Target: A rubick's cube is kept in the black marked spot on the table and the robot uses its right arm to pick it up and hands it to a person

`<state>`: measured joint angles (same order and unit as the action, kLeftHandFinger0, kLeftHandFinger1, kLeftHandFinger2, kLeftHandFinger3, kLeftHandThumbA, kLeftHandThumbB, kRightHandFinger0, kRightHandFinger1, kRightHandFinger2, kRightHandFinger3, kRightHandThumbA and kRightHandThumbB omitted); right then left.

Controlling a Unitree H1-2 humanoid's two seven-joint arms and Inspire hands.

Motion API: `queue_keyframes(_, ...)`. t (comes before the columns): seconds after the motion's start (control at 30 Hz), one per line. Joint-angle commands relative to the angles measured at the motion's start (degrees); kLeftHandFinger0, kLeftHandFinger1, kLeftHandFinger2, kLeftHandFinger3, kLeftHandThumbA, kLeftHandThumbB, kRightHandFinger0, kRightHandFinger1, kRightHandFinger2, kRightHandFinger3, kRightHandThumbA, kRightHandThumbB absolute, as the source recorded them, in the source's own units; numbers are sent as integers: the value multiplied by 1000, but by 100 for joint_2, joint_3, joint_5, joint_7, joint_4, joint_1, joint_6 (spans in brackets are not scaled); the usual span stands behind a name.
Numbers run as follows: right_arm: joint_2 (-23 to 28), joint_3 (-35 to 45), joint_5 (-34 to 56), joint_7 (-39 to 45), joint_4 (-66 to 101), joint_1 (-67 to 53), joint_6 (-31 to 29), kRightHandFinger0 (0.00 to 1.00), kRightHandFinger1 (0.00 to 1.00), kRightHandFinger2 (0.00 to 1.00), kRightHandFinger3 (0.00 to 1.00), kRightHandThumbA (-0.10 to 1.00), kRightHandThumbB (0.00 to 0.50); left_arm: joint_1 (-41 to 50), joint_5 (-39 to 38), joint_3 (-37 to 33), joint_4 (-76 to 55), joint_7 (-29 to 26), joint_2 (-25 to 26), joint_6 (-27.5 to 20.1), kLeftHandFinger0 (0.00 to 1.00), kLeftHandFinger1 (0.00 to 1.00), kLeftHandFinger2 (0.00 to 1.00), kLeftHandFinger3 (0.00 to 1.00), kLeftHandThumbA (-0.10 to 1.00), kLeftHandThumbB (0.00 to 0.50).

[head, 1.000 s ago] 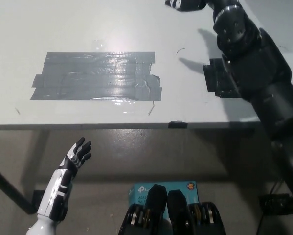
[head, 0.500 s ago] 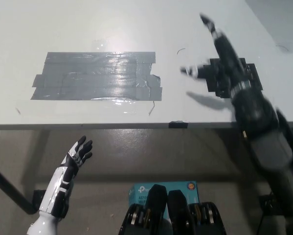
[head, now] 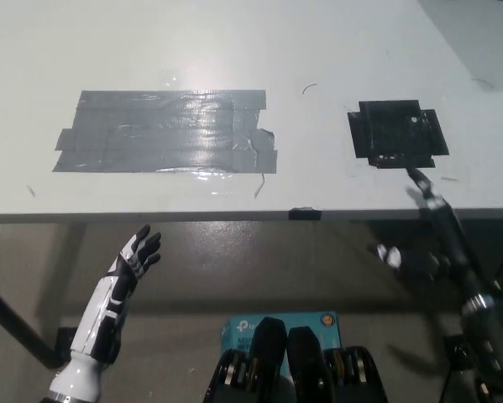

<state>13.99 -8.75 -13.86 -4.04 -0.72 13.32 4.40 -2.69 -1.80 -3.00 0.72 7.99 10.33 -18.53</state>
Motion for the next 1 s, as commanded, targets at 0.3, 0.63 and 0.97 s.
queue_keyframes(0.3,-78,803,483,-382,1666,-1249,-2275,1000,1000,1000,1000,1000,262,67,-133,55,-279,117,115,-115,1000,1000,1000,1000,1000,81)
queue_keyframes(0.63,-361,835,870,-142,1143,-1580,-2455,1000,1000,1000,1000,897,167,473,-64,93,-155,59,107,-280,1000,1000,1000,1000,1000,72)
queue_keyframes(0.97,-437,836,864,-49,958,-1624,-2587,1000,1000,1000,1000,861,188,578,-47,151,7,37,101,-336,1000,1000,1000,1000,1000,83)
